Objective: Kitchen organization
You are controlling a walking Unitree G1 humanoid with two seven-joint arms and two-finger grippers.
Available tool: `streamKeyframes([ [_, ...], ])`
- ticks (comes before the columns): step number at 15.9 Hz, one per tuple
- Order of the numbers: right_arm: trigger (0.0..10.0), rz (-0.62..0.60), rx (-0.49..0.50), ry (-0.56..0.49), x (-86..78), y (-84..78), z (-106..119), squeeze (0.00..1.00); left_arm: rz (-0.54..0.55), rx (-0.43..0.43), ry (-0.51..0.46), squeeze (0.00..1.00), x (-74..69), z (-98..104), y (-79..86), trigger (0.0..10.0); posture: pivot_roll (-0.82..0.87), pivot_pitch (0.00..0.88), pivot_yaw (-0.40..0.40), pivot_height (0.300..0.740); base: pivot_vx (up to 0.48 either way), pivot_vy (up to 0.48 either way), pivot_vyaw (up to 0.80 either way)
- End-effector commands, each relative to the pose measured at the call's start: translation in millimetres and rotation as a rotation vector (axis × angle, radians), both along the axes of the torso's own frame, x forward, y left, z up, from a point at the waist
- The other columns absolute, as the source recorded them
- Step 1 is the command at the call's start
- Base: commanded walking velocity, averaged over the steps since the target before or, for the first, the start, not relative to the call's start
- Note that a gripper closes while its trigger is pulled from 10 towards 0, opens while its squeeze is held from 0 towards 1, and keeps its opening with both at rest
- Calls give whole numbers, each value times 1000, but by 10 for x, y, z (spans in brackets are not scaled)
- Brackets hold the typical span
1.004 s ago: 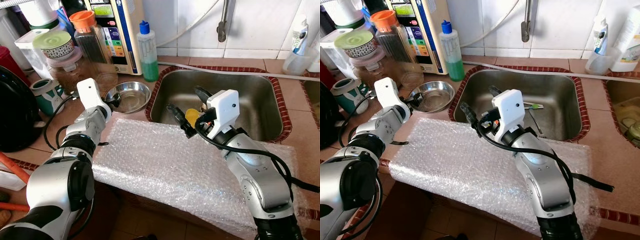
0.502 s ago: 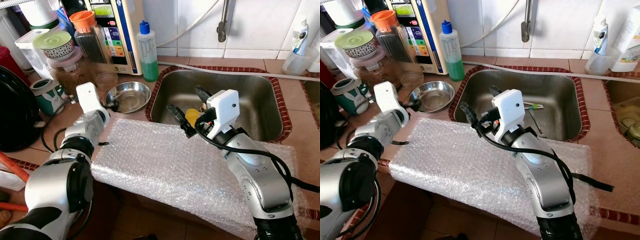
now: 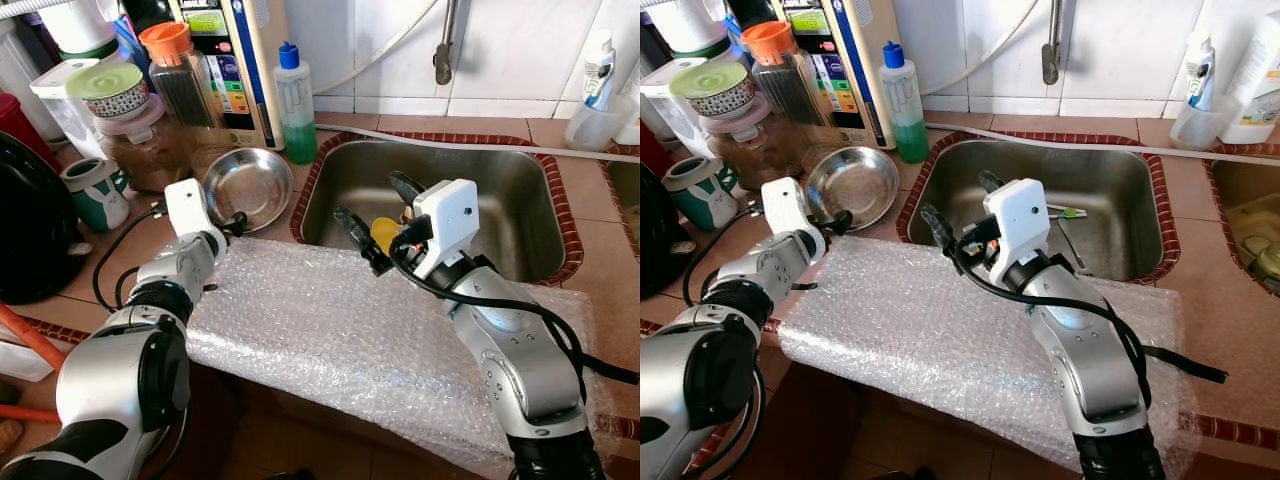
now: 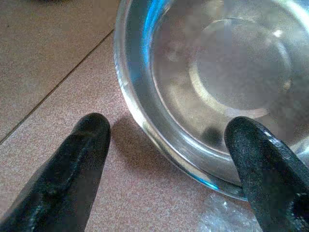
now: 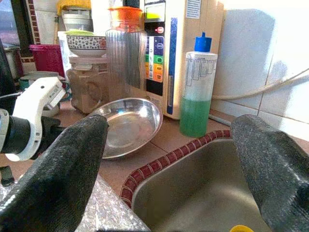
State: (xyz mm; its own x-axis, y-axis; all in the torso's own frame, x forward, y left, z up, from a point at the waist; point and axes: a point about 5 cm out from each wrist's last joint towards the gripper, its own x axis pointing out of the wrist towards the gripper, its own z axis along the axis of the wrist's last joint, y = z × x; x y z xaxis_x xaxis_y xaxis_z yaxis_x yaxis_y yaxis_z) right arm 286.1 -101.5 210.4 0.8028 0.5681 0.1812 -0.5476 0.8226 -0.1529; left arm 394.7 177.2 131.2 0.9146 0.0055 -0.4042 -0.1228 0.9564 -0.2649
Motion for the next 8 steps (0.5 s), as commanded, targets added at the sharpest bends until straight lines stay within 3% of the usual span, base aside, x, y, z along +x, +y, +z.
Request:
streamKeyframes([
  [1,10000,2,-2,-8,-2,7,6,616,20,13,35,0,-47,-90,69,0,-72,77,169,740,0,0,0],
  [8,10000,13,-8,-4,14,26,-9,620,73,0,21,0,-68,-105,180,0,-60,75,163,740,0,0,0],
])
